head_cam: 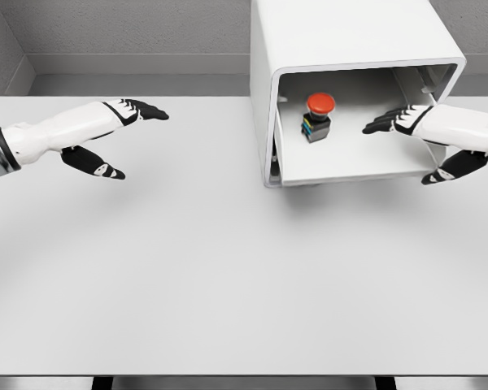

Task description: Slide open multi-storey tabletop storage cabinets and put open load switch and slide close multi-storey tabletop storage cabinets

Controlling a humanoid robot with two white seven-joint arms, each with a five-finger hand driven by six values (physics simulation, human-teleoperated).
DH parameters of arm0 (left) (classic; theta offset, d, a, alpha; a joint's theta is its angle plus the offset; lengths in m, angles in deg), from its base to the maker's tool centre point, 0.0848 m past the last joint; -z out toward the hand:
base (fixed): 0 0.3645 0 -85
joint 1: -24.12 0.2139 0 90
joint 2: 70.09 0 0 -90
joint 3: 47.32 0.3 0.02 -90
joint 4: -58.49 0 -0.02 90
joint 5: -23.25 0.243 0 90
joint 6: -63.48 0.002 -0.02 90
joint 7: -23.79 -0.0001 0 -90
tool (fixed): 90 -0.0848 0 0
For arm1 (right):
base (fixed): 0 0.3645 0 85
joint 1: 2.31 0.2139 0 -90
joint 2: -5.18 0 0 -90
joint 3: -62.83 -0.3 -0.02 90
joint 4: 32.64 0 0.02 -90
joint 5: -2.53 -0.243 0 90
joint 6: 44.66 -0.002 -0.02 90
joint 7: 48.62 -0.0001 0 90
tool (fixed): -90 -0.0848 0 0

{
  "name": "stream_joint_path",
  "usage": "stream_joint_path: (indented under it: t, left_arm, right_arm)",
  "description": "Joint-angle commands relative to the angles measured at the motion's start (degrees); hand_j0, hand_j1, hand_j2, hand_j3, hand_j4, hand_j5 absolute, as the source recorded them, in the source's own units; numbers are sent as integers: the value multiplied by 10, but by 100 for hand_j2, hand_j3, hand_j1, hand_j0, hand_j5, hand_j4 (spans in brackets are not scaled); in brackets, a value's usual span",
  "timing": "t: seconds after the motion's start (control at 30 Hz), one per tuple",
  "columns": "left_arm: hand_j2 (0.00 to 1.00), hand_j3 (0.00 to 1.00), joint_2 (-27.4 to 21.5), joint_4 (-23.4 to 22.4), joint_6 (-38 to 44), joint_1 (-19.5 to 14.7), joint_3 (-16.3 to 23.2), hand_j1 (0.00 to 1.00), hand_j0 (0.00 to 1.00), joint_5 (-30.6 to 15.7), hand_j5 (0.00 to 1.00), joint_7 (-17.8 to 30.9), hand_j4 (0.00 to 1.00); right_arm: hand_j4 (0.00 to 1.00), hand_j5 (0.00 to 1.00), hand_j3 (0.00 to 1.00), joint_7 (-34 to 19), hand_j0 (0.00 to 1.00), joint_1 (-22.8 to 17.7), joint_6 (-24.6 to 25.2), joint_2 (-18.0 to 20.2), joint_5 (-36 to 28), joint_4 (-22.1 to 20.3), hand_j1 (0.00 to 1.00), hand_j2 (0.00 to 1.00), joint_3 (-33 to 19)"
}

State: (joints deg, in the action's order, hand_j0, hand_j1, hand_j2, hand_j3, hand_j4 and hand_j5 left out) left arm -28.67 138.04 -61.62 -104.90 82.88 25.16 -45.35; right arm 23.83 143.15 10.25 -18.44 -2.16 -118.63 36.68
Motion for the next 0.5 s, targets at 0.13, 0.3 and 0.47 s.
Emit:
stream_joint_path:
  t: [0.13,0.3,0.47]
  left_arm:
    - [100,100,0,0,1,0,0,100,100,-4,100,0,100]
    - [100,100,0,0,1,0,0,100,100,-4,100,0,100]
    - [100,100,-1,0,1,1,0,100,100,-4,100,0,100]
  right_arm:
    - [100,100,100,-8,100,25,1,-39,-4,46,100,100,-1]
    - [100,100,100,-24,100,34,1,-86,-4,83,100,100,-1]
    - [100,100,100,-25,100,36,1,-92,-4,93,100,100,-1]
